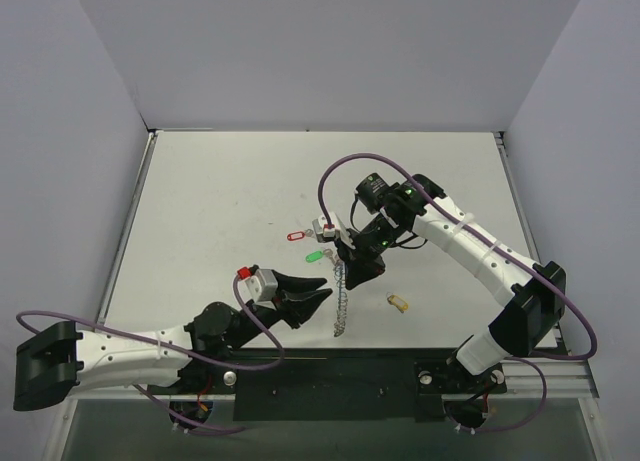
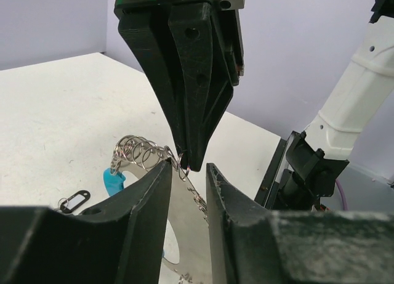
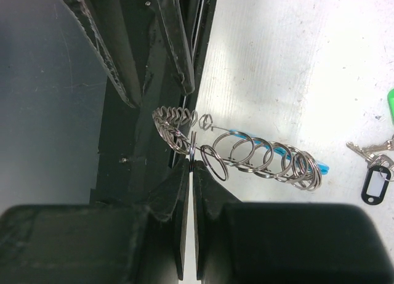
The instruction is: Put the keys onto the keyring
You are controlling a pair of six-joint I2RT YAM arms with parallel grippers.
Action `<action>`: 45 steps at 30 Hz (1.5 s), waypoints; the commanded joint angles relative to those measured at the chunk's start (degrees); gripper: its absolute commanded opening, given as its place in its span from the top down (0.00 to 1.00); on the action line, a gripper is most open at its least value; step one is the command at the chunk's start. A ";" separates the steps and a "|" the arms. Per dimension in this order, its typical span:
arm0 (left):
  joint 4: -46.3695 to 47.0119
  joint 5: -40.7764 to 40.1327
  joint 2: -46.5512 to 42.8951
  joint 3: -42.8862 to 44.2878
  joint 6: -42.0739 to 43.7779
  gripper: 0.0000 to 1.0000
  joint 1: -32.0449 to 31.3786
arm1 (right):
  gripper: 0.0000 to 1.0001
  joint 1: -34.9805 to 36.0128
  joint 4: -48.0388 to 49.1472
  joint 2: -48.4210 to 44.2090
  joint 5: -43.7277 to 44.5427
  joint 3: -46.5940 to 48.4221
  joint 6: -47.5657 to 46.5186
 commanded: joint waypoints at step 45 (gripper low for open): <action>-14.33 16.97 5.68 11.48 6.38 0.73 8.59 | 1.00 1.34 -0.49 -1.70 -0.07 -0.47 0.54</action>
